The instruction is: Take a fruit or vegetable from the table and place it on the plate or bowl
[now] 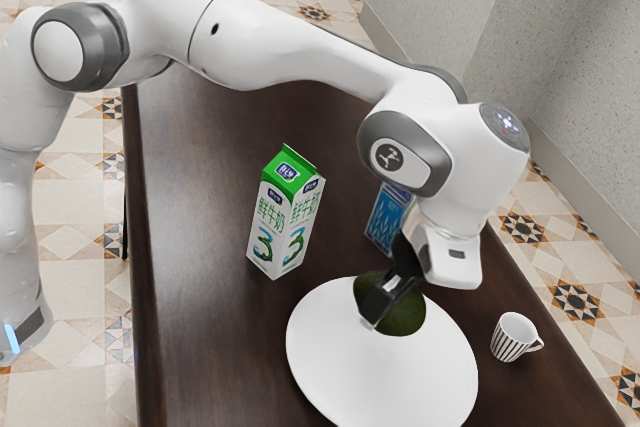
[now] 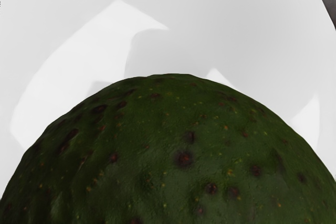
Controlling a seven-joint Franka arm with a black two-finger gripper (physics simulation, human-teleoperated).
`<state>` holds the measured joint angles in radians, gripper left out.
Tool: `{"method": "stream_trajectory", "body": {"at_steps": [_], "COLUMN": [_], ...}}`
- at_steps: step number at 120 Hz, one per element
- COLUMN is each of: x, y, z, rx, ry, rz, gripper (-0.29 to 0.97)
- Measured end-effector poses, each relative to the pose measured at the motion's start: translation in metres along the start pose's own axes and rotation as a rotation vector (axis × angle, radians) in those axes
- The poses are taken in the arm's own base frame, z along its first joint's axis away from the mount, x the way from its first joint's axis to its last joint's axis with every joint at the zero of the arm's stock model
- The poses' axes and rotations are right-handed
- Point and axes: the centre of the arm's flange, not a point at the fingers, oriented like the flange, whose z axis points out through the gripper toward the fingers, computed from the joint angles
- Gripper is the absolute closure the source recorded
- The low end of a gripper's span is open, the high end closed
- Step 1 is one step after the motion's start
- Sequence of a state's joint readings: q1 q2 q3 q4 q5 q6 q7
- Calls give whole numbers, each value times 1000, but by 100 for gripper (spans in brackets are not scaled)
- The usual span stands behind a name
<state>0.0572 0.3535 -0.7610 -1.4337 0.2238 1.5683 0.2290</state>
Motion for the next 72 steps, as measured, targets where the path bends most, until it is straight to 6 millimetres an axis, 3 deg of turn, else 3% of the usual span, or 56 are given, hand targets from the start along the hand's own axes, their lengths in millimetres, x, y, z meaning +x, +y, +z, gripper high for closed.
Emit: {"method": "stream_trajectory", "body": {"at_steps": [29, 34, 38, 45, 51, 56, 60, 66, 72], "x": [-2, -9, -20, -58, -111, -156, -192, -242, -267], "y": [-1, -3, -5, -14, -33, -49, -62, -83, -97], "z": [-7, -23, -50, -103, -147, -171, -180, -178, -174], "rx": [12, 40, 77, 176, 265, 311, 327, 327, 318], "ry": [15, 29, 56, 86, 99, 95, 83, 55, 47], "rz": [-28, -44, -66, -142, -259, -357, -433, -541, -595], "gripper": [2, 1, 1, 1, 1, 0, 0, 0, 0]}}
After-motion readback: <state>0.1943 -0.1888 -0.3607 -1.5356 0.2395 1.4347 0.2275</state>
